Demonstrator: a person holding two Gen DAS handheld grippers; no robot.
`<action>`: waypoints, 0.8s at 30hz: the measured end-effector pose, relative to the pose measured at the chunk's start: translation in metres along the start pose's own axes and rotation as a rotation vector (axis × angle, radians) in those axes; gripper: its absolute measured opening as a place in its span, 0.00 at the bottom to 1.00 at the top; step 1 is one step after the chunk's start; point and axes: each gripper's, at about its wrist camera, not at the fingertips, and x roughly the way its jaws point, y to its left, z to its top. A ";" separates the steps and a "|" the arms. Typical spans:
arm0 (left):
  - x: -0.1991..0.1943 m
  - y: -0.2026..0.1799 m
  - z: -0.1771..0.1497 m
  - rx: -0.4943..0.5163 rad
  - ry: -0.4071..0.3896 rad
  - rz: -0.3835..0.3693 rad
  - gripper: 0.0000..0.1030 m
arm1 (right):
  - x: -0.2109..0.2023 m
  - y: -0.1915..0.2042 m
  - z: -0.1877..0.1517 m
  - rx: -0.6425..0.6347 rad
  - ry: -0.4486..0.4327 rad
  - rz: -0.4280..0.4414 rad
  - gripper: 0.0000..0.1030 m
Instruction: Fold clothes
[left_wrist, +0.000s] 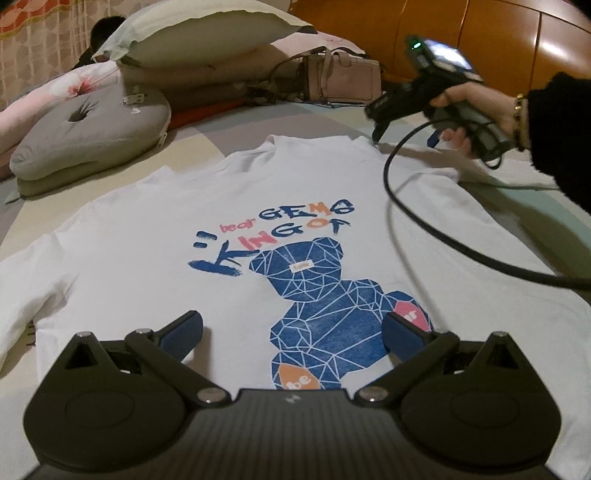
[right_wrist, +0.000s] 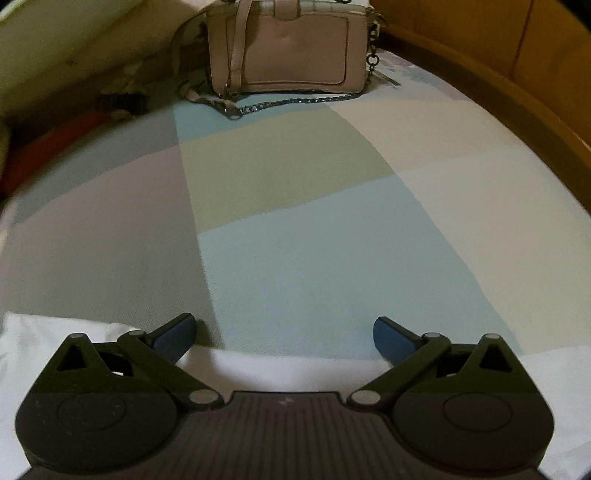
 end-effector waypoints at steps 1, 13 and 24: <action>0.000 -0.001 0.000 0.002 -0.001 -0.001 0.99 | -0.011 -0.004 -0.006 -0.006 -0.010 0.017 1.00; 0.000 -0.005 0.000 0.020 0.000 -0.003 0.99 | -0.064 -0.059 -0.112 -0.225 -0.112 0.065 1.00; -0.001 -0.007 0.000 0.026 -0.001 -0.005 0.99 | -0.083 -0.047 -0.102 -0.191 -0.107 0.142 1.00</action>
